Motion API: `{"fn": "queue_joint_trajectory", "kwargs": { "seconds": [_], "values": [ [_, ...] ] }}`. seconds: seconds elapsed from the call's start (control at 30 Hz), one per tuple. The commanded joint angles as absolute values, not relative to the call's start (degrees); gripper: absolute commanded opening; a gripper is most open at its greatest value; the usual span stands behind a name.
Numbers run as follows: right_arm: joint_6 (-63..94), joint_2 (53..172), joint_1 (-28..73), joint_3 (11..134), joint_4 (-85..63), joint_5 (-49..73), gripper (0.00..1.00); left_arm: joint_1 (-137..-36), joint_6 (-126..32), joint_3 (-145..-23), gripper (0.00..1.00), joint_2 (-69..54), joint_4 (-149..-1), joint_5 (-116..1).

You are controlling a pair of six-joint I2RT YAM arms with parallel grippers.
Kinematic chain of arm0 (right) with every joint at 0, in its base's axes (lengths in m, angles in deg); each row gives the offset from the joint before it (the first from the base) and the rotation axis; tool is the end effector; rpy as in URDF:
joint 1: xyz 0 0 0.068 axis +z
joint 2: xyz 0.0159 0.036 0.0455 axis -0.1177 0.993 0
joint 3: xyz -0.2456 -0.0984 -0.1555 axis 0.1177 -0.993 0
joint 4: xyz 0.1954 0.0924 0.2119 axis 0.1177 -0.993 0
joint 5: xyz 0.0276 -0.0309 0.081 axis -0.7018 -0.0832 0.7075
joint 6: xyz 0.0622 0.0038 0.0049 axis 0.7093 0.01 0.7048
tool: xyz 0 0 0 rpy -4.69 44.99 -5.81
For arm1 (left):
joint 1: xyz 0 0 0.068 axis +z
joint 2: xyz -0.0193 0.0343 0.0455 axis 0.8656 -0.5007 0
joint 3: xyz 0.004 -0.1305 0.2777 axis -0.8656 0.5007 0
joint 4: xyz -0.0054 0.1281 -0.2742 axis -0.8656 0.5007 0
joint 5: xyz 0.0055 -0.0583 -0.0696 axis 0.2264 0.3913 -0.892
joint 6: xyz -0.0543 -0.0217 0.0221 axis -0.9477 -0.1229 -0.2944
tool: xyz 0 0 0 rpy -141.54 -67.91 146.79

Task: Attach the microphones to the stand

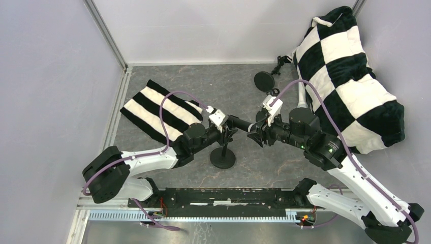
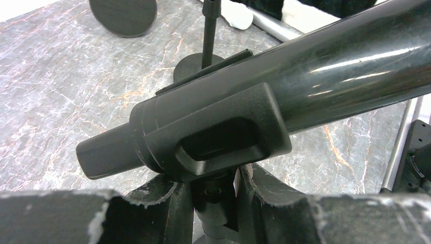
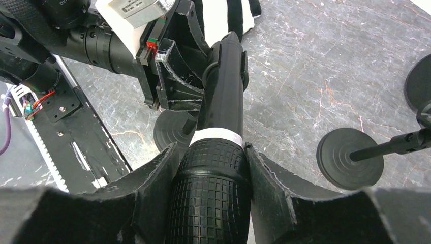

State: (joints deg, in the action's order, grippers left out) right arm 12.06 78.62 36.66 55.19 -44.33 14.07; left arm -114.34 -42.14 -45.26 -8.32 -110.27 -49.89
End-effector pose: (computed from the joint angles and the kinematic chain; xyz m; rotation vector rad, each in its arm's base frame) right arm 0.1405 0.1440 0.3994 -0.8058 1.8625 0.6930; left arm 0.1875 -0.2626 0.2377 0.7067 1.5900 -0.8071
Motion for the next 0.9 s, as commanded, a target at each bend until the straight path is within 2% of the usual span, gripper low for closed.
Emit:
{"fn": "queue_joint_trajectory", "kwargs": {
  "seconds": [0.0, 0.87],
  "values": [
    [12.62, 85.58, 37.07, 52.39, -41.36, 15.36, 0.00, -119.33, -35.55, -47.06, 0.02, -8.13, -109.03, -58.77],
    [10.37, 94.78, 37.09, 49.88, -32.45, 16.74, 0.00, -121.20, -36.02, -45.34, 0.02, -7.24, -110.88, -56.52]
  ]
}}
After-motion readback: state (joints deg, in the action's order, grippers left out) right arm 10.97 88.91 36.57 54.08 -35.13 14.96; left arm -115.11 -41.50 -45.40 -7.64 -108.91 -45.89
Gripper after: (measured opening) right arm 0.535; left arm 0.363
